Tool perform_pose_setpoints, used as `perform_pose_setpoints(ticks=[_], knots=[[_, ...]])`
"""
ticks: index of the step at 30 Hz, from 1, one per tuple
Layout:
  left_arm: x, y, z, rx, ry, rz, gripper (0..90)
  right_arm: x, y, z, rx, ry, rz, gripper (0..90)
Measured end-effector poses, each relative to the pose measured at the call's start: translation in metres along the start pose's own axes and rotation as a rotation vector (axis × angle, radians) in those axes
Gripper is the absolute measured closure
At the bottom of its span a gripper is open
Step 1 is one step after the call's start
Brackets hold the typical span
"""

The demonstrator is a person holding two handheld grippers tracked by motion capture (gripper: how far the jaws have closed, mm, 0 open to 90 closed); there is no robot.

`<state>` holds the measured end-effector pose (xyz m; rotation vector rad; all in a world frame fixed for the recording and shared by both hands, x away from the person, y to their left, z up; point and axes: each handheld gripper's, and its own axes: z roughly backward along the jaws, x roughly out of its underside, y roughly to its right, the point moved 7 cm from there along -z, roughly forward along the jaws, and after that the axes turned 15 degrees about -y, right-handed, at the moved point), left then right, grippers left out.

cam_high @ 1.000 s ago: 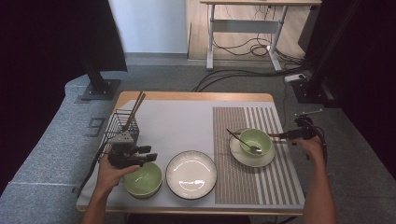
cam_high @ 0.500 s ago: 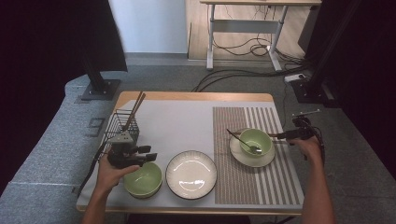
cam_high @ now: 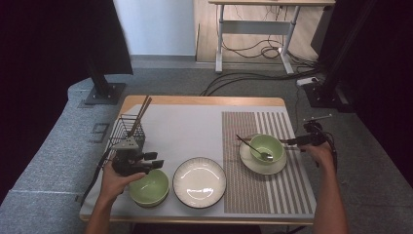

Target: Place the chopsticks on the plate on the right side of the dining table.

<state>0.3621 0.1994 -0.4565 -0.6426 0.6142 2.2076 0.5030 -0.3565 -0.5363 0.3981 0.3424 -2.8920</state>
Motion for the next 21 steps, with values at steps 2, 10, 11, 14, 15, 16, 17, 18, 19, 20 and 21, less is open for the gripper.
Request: perform_pose_setpoints(ticks=[2,10,11,14,15,16,17,18,19,20,21], knots=[[0.0000,0.0001,0.0000,0.000,0.000,-0.001,51.0,-0.0002,-0.0005,0.0004,0.000,-0.001,0.005,33.1],[0.0000,0.0001,0.0004,-0.001,0.000,-0.001,51.0,-0.0016,-0.0030,0.0006,-0.005,0.001,0.012,33.1],[0.0000,0.0001,0.0005,0.000,0.001,-0.001,51.0,-0.0017,-0.0034,0.0006,-0.005,0.001,0.010,33.1],[0.0000,0.0002,0.0008,-0.002,0.001,-0.001,51.0,-0.0023,-0.0044,0.0007,-0.004,0.001,0.013,33.1],[0.0000,0.0002,0.0008,-0.001,0.002,-0.001,51.0,-0.0027,-0.0049,0.0006,-0.006,0.003,0.016,33.1],[0.0000,0.0001,0.0009,-0.002,0.002,-0.001,51.0,-0.0027,-0.0050,0.0006,-0.005,0.001,0.018,33.1],[0.0000,0.0001,0.0009,-0.002,0.002,0.000,51.0,-0.0028,-0.0052,0.0008,-0.004,-0.001,0.019,33.1],[0.0000,0.0001,0.0009,-0.002,0.002,-0.001,51.0,-0.0030,-0.0055,0.0007,-0.004,0.000,0.018,33.1],[0.0000,0.0001,0.0009,-0.002,0.002,-0.001,51.0,-0.0033,-0.0058,0.0005,-0.004,0.003,0.017,33.1],[0.0000,0.0001,0.0009,-0.002,0.001,-0.001,51.0,-0.0034,-0.0061,0.0003,-0.003,0.002,0.019,33.1],[0.0000,0.0001,0.0009,-0.002,0.002,-0.001,51.0,-0.0035,-0.0064,0.0002,-0.005,0.002,0.019,33.2]])
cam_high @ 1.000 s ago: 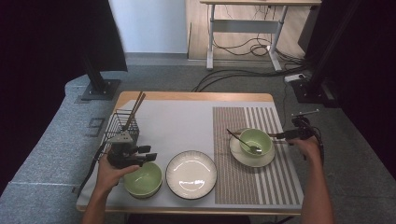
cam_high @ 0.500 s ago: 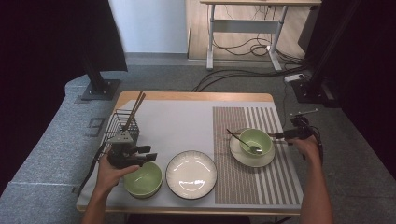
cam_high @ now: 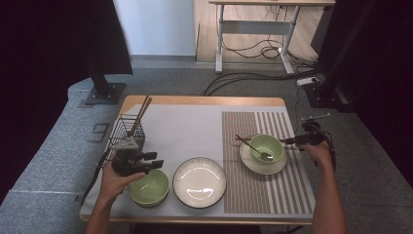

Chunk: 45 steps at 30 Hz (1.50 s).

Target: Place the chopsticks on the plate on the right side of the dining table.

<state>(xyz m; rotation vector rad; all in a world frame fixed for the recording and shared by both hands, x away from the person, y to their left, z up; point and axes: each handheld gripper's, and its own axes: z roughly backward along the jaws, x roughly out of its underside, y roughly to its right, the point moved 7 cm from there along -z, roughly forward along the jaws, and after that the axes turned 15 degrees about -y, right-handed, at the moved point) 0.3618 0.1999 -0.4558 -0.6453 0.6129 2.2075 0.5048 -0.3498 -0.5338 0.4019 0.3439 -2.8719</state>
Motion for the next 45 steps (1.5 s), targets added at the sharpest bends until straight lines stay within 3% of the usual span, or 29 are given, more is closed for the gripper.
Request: perform_pose_setpoints(ticks=[21,45], knots=[[0.0001,0.0001,-0.0003,0.000,-0.002,-0.001,51.0,-0.0011,-0.0038,-0.0035,-0.006,-0.001,0.011,33.2],[-0.0004,0.0004,0.0005,0.002,0.002,-0.002,50.9,0.0043,-0.0015,-0.0024,-0.013,-0.002,-0.010,32.7]])
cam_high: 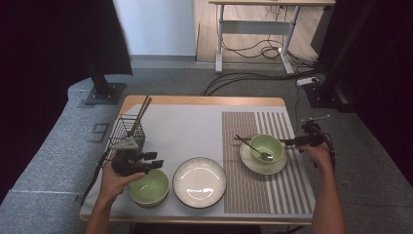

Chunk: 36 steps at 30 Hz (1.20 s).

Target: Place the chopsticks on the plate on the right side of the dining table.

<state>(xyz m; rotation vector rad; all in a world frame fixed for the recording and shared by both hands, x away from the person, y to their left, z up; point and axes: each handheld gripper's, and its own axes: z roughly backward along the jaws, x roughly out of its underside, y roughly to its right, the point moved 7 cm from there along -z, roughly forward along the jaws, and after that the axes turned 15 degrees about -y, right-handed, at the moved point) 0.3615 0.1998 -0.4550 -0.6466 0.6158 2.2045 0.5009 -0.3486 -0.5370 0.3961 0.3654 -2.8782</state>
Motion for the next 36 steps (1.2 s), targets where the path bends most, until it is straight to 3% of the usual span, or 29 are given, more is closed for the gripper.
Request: perform_pose_setpoints(ticks=[36], knots=[[0.0002,-0.0002,0.0001,-0.001,-0.001,-0.001,50.8,-0.0051,-0.0033,0.0009,0.005,0.012,0.008,32.8]])
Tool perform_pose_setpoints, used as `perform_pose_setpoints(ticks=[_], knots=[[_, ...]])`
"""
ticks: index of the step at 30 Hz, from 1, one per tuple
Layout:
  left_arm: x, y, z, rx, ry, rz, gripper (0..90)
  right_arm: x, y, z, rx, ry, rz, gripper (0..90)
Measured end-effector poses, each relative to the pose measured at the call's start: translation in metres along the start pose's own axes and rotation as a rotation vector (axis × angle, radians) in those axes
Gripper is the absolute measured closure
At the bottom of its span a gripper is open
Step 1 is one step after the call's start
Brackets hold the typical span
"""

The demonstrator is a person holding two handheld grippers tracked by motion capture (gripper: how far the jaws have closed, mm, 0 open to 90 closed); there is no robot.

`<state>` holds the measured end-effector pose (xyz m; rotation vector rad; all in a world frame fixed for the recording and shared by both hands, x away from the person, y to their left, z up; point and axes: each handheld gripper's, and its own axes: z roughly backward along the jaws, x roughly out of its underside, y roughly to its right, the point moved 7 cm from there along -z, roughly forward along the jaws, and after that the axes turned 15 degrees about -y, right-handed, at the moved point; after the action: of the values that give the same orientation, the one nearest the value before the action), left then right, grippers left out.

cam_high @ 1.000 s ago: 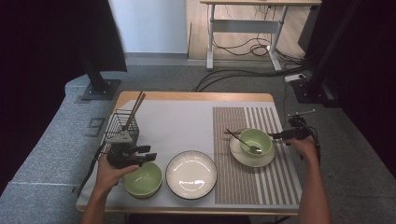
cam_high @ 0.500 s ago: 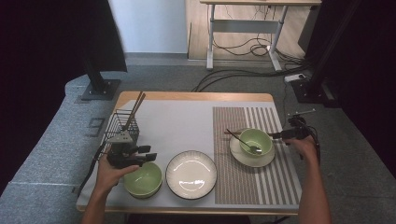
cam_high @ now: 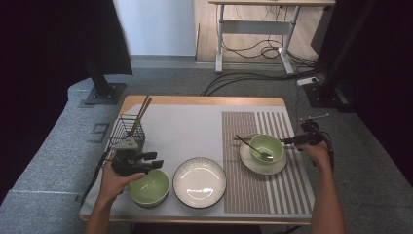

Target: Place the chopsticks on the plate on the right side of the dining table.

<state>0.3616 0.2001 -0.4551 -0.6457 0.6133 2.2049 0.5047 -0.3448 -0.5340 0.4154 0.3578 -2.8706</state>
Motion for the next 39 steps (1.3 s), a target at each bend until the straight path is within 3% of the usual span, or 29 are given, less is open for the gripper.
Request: perform_pose_setpoints(ticks=[29,39], knots=[[0.000,0.002,0.000,0.001,0.000,-0.003,50.5,0.016,-0.005,0.013,0.002,0.047,0.021,32.6],[0.000,0.002,0.002,0.004,0.005,-0.002,50.5,0.030,-0.009,0.016,-0.006,0.057,0.037,32.5]])
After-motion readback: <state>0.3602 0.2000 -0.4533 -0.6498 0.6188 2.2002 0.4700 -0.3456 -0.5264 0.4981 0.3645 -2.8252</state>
